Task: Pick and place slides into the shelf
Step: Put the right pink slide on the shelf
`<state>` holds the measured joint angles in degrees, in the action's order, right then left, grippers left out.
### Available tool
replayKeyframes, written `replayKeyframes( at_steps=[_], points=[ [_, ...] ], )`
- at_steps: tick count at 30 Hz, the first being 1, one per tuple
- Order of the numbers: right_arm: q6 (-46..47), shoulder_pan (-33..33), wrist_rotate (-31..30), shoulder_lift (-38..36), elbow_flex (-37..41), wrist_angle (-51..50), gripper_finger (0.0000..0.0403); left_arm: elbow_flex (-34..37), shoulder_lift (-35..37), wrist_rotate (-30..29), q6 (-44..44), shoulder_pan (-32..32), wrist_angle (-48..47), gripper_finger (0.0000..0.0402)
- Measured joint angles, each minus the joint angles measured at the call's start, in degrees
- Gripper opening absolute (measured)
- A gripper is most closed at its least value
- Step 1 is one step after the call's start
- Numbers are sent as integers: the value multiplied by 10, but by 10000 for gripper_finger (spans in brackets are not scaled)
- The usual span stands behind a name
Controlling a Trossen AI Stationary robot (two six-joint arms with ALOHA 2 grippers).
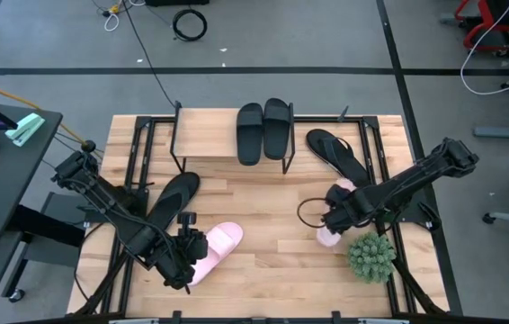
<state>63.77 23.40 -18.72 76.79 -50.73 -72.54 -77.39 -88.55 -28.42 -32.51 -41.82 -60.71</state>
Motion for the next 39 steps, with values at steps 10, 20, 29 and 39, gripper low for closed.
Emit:
replayKeyframes(
  at_steps=[10,20,29,39],
  points=[
    [-84,35,-97,-3,-173,73,9,0,0,0,2,0,0,119],
    [-359,23,-133,11,-197,417,9,0,0,-1,2,0,-36,99],
    [-575,-94,-165,81,-197,625,7,0,1,-73,-141,2,-285,59],
    [-738,-253,-85,159,-197,857,7,0,43,-99,-130,27,-293,41]
  ],
)
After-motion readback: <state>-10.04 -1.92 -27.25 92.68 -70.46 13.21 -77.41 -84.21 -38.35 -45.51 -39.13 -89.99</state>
